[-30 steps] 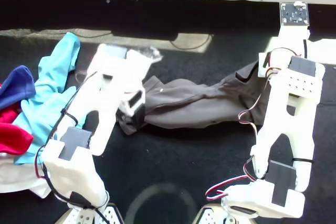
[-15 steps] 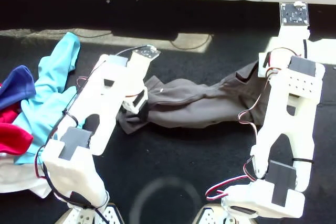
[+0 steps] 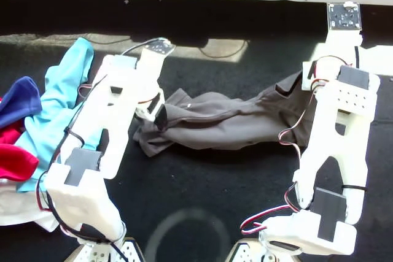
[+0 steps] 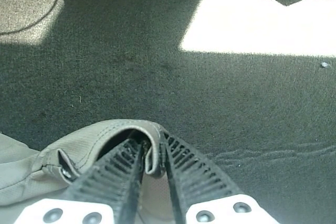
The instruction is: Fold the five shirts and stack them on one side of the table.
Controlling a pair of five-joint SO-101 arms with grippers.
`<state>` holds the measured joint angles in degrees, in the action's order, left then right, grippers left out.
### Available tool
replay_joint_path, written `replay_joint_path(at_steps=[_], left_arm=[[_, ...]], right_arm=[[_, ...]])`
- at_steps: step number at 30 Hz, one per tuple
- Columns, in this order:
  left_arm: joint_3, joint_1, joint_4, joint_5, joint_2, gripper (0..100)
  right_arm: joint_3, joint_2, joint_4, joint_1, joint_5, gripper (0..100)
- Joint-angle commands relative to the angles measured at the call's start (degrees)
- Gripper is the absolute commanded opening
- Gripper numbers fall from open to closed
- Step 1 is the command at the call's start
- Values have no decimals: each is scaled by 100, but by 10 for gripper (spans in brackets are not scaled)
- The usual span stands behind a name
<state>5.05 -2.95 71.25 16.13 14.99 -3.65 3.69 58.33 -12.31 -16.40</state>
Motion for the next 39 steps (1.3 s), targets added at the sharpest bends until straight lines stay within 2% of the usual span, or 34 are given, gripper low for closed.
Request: replay_joint_path(at_steps=[1, 3, 5, 6, 9, 12, 20, 26, 32, 39], left_arm=[[31, 22, -105, -35, -31, 223], [31, -4, -88, -35, -31, 146], [4, -66, -62, -35, -66, 21], [4, -101, -53, -35, -101, 3], [-40, -215, 26, -35, -127, 5], [-347, -207, 466, -79, -321, 9], [-2167, 295, 1846, -448, -1640, 9], [-3301, 716, 2171, -466, -2589, 9], [-3952, 716, 2549, -466, -3530, 9], [-4022, 734, 2576, -466, -4681, 9]], right_arm=[[22, 48, -84, 66, 18, 6], [22, 48, -66, 66, 18, 6], [22, 66, -57, 66, 35, 6], [31, 75, -57, 48, 35, 6], [66, 207, -48, 40, 44, 6], [92, 567, 13, 31, 44, 6], [92, 2097, -136, 4, 53, 6], [233, 3125, -1103, -31, 26, 6], [1200, 3591, -1156, -31, 26, 6], [2062, 4180, -1156, -40, 18, 6]])
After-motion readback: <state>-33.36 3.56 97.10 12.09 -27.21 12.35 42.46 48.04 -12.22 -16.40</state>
